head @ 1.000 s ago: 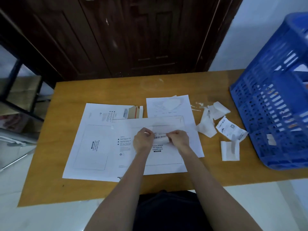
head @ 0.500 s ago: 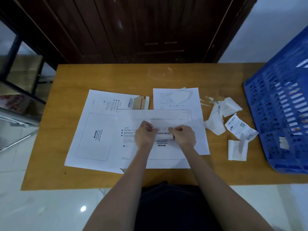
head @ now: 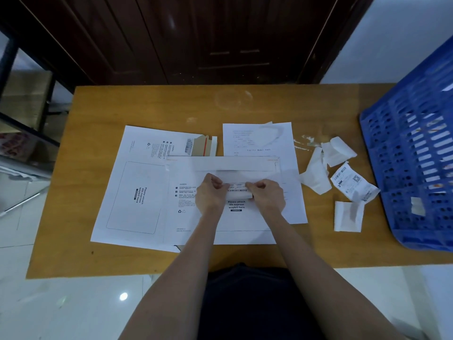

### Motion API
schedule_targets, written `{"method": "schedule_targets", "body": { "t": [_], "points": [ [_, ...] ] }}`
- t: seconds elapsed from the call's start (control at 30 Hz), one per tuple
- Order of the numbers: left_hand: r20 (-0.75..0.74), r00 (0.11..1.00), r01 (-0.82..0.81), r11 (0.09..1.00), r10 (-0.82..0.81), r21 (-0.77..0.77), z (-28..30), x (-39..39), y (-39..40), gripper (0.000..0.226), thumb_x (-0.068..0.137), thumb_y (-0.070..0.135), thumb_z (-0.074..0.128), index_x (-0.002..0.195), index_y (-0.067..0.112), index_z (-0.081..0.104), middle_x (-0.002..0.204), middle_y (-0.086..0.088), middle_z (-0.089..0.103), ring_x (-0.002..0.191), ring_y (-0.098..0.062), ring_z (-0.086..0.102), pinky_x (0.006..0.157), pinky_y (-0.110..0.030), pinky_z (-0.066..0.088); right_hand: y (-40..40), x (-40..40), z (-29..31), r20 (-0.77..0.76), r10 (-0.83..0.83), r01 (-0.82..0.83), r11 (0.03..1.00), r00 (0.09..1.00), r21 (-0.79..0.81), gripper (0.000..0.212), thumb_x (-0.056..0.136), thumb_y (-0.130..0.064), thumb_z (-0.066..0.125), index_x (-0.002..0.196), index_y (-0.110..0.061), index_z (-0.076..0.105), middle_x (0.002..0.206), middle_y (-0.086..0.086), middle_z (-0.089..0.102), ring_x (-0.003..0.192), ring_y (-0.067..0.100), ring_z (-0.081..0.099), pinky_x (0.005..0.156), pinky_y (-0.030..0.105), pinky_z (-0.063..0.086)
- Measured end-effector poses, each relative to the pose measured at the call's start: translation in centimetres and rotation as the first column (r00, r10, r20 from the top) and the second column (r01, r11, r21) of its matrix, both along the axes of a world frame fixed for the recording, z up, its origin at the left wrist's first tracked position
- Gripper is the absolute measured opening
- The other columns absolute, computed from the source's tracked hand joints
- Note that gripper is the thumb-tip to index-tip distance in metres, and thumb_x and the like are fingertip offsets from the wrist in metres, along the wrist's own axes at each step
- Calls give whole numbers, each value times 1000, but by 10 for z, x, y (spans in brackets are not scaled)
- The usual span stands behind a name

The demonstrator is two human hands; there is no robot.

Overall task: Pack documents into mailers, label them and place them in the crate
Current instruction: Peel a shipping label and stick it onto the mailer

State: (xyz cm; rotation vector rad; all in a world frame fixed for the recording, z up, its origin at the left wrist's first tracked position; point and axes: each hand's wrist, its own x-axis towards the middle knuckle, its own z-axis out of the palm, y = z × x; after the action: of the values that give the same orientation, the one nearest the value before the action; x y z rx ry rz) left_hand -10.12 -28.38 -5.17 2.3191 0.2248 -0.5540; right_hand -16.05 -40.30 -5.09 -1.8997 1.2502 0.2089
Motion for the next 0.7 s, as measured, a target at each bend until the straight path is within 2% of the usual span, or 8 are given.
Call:
{"method": "schedule_targets", "body": {
  "t": [0.43, 0.7],
  "points": [
    [-12, 999, -44, 998, 45, 41, -5, 1, -4, 19, 83, 30, 70, 93, 20, 58, 78, 11, 59, 74, -13, 58, 63, -26, 47, 2, 3, -4, -44, 25, -27, 998, 999, -58, 27, 85, -48, 63, 94, -23, 68, 90, -6, 68, 76, 10, 55, 64, 23, 37],
    [-29, 997, -63, 995, 66, 78, -6, 3, -7, 18, 82, 28, 70, 92, 19, 58, 80, 9, 62, 75, -15, 58, 62, -26, 45, 2, 4, -6, -62, 32, -37, 996, 998, -79, 26, 85, -48, 63, 92, -23, 67, 83, -8, 62, 75, 11, 55, 58, 22, 34]
  ]
}}
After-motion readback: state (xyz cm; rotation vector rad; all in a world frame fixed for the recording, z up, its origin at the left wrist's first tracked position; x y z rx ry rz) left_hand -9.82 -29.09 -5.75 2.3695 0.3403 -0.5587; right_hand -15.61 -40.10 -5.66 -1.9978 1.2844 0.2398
